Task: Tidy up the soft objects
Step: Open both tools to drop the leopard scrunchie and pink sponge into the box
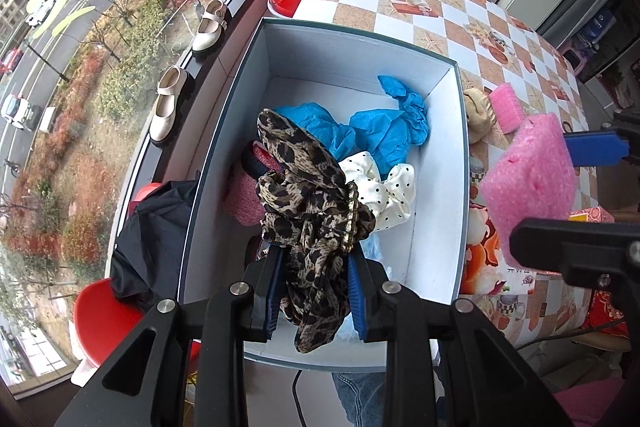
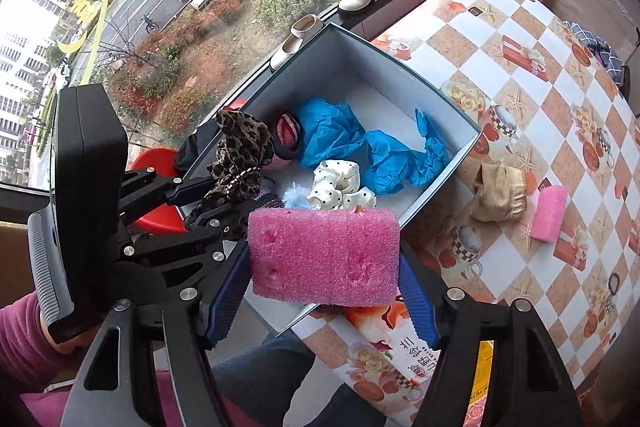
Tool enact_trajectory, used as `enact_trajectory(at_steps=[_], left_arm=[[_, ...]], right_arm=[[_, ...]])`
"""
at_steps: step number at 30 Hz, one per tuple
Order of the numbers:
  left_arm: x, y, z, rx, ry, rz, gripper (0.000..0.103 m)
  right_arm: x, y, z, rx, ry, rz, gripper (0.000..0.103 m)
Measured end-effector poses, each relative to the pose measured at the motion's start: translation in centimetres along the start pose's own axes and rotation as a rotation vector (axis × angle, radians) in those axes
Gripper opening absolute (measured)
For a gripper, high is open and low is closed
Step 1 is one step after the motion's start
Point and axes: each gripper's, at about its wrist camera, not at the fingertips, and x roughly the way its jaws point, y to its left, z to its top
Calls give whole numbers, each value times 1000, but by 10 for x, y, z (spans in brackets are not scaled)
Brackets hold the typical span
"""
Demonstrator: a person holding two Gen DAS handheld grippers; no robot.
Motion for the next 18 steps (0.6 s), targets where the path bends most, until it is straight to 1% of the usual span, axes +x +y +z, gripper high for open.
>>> enact_trajectory(at_steps=[12,16,18], left_arm=[[7,1,-1,-8,13,1,31],[11,2,-1,-20,20,5,35],[11,2,-1,-20,13,5,41]], right_arm=[[8,1,5,-2,13,-8,71],[10,-2,13,14,3,-1,71],[11,-2,17,17,0,0,71]])
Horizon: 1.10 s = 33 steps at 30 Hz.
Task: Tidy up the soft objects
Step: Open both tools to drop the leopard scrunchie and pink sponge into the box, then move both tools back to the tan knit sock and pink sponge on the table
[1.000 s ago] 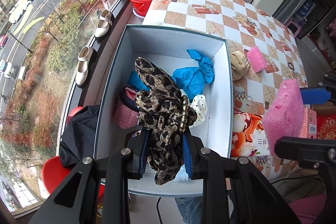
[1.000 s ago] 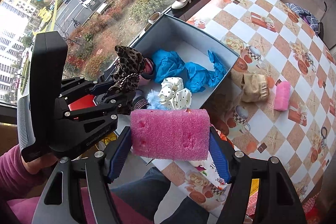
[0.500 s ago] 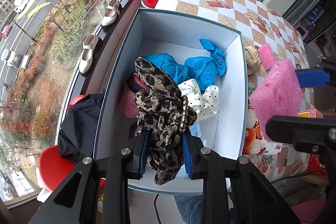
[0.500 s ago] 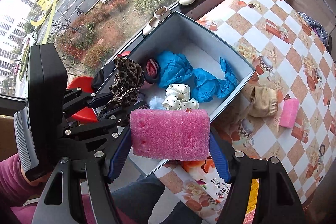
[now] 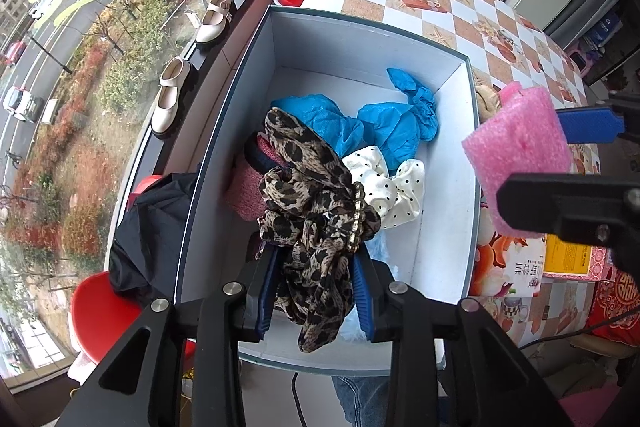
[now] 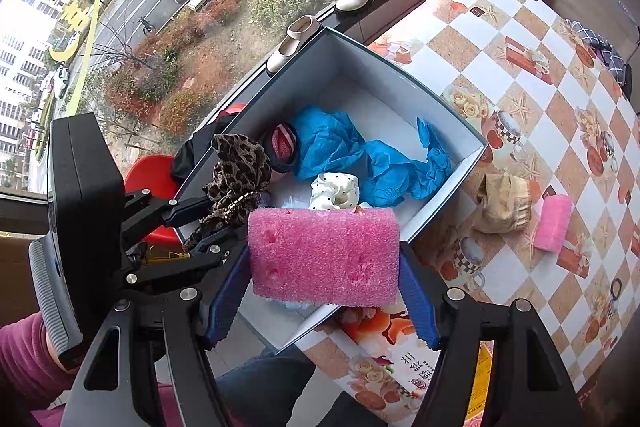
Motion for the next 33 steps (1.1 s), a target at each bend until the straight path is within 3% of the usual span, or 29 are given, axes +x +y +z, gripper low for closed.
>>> enact_trajectory(at_steps=[3,6,7,10,14,18,24,29,33], left_arm=[[-3,0,-1,3,-9,-4,50],[-2,-1,0,5,-2,-1,77],[-2,0,0,0,2,-5,80],[1,5,1,-36,32,-29,81],[2,2,3,-31,54,-4,87],[-5,-11,13,-8,69,-46,87],[-32,-69,39,142,4,-82,88],[-33,-120,54,239,-1,-103,88],[-28,-150,55,274,25,-116,88]], right_arm=[[3,-1,5,4,0,3,71],[5,-1,8,16,-4,20,72],[6,-2,10,25,-8,30,73],[8,-10,12,73,-1,35,103],[-3,-26,6,134,1,23,103],[-27,-53,-14,206,13,47,103],[-75,-116,-60,360,10,36,103],[-104,-179,-82,463,8,-55,103],[-91,-232,-80,508,48,-107,103]])
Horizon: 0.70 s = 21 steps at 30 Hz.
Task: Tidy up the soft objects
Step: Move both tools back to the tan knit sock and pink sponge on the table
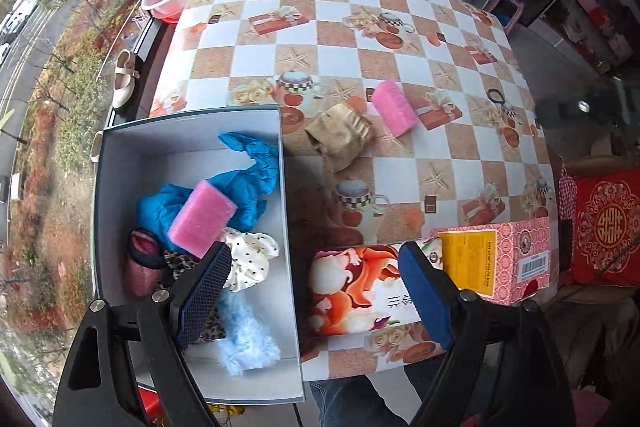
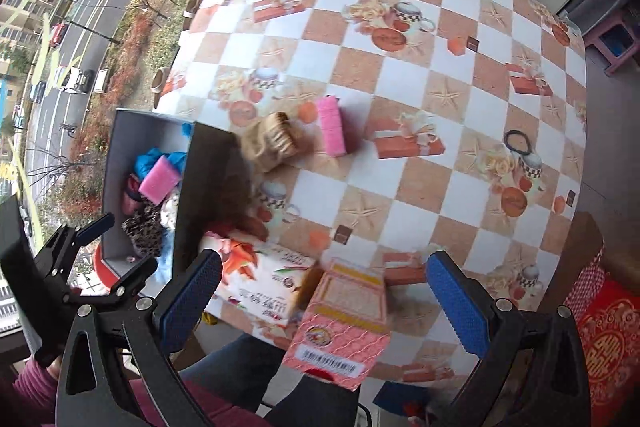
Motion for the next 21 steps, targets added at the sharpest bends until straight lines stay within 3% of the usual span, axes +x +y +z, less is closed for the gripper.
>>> enact_trajectory(at_steps=[4,14,17,21], left_arm=[[12,-19,3,6,41,6,88],[38,-33,22,-80,103,40,88],[54,-38,38,-99,119,33,88],[79,-40,58,-153,158,5,88]], right_arm=[[48,-16,35,-38,66,-33,103],[179,-2,103,-142,173,-46,103],[187,-25,102,-94,148,-115,103],[167,-91,86,100,104,-159,103]])
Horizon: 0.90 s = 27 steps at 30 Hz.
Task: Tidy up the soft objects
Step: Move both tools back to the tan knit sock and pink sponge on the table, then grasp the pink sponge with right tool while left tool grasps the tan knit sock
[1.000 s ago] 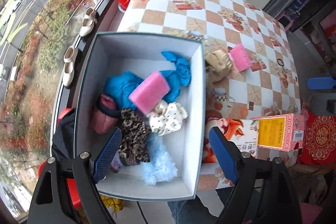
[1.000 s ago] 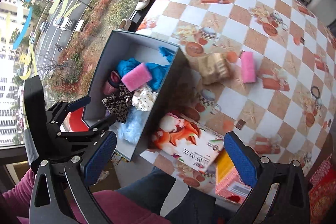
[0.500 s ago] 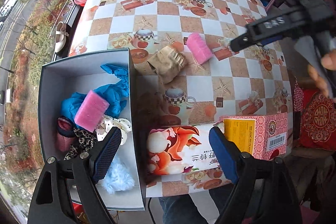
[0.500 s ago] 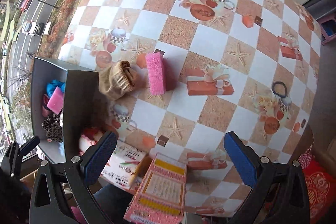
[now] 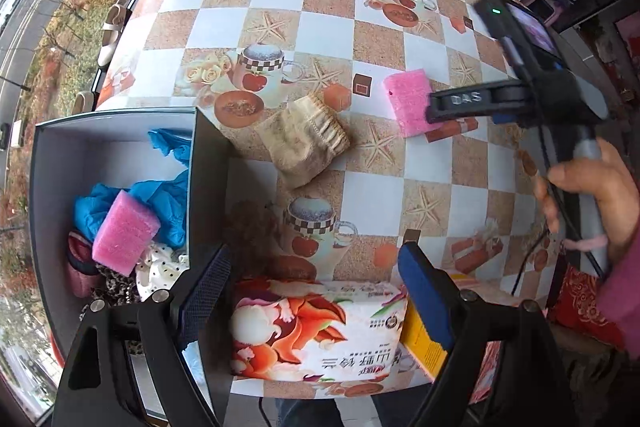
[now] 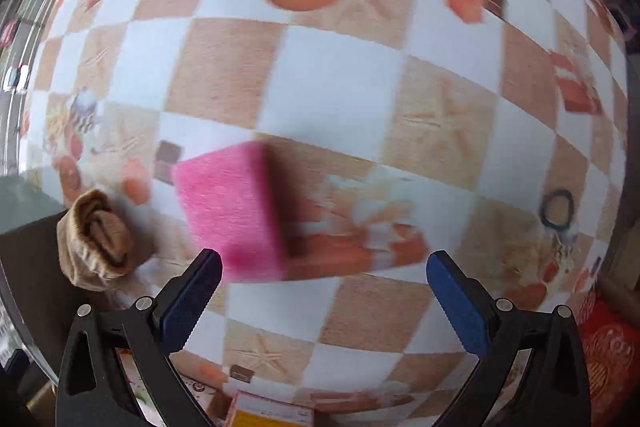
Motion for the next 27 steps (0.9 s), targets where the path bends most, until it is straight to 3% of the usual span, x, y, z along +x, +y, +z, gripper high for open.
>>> enact_trajectory(at_steps=[4,8,14,15,18,19,22,27], left_arm=[[15,0,15,-67,36,-25,88],[22,2,22,-112,48,-10,88],[35,4,31,-148,62,33,88],[37,2,33,-149,64,38,88],[48,-6,43,-145,67,69,88],[53,-8,47,-151,69,80,88],[68,-14,63,-153,69,138,88],[94,-25,84,-36,49,320,88]], right_arm=[[-14,-25,-9,27,-34,98,103],[-13,-4,-5,-49,-60,143,103],[9,36,2,-139,-76,72,103],[12,39,1,-157,-79,30,99],[8,36,-11,-218,-123,-29,69],[5,30,-15,-224,-133,-22,50],[-7,-4,-26,-137,-115,125,50],[-31,-44,-55,-72,-163,221,51]])
